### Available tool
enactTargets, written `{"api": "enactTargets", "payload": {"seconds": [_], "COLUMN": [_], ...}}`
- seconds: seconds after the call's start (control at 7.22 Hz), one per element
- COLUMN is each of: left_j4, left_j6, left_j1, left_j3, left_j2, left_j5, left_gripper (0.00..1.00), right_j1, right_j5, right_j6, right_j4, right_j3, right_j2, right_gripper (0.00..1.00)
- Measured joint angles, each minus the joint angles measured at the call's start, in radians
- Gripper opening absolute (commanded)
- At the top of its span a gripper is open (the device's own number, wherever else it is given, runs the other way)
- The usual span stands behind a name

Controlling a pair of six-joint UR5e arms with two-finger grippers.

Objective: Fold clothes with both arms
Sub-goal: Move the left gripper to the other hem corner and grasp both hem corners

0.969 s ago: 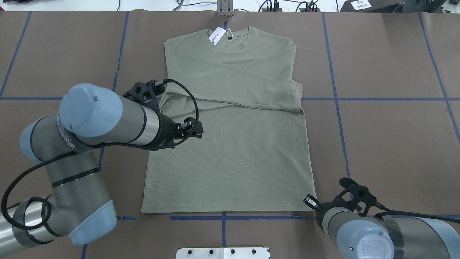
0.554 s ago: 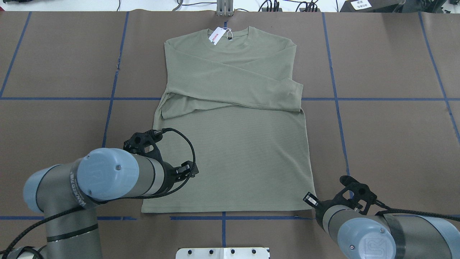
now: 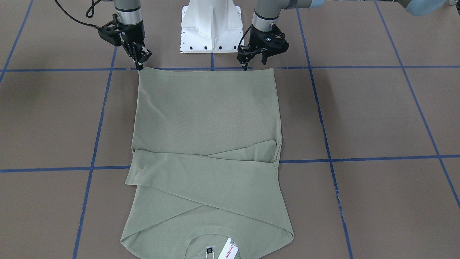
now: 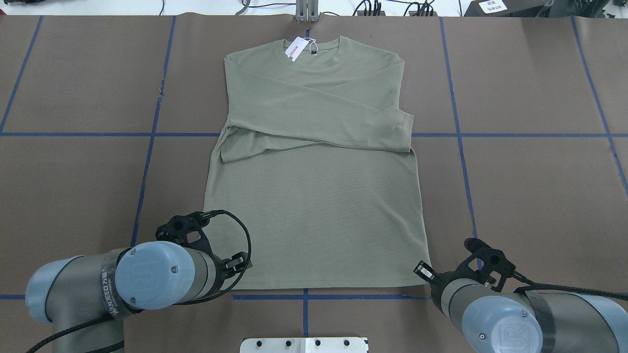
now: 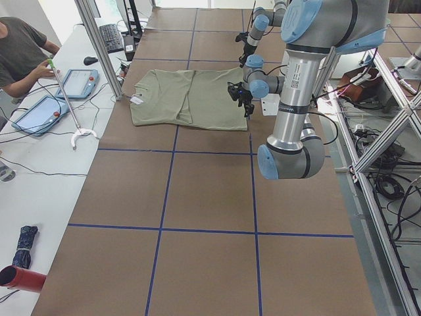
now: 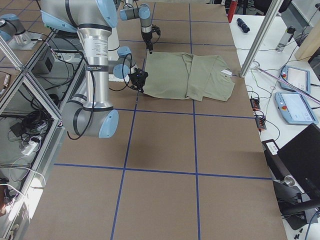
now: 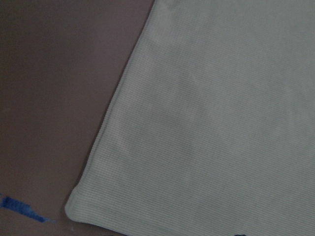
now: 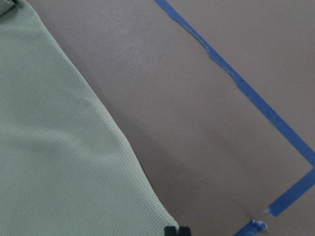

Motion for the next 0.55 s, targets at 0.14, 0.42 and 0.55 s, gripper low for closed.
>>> {"api": "enactTargets", "payload": {"seconds": [0.14, 0.42, 0.55], "left_j4": [0.004, 0.003, 0.002], "left_j6": [-0.005, -0.007, -0.008], "left_j1": [0.006, 0.021, 0.032], "left_j3": [-0.002, 0.0, 0.003], "left_j2": [0.022, 0.053, 0.059], "left_j5": [0.003, 0.01, 0.012], "left_gripper": [0.82, 0.79, 0.78], "right_j1": [-0.001, -0.002, -0.003], "right_j5": [0.0, -0.001, -0.001], "right_j6": [0.0, 0.0, 0.0], "right_j4": [0.0, 0.0, -0.001], "right_j3": [0.0, -0.001, -0.001], "right_j2": [0.0, 0.0, 0.0], "right_gripper": [0.0, 0.0, 0.0]}}
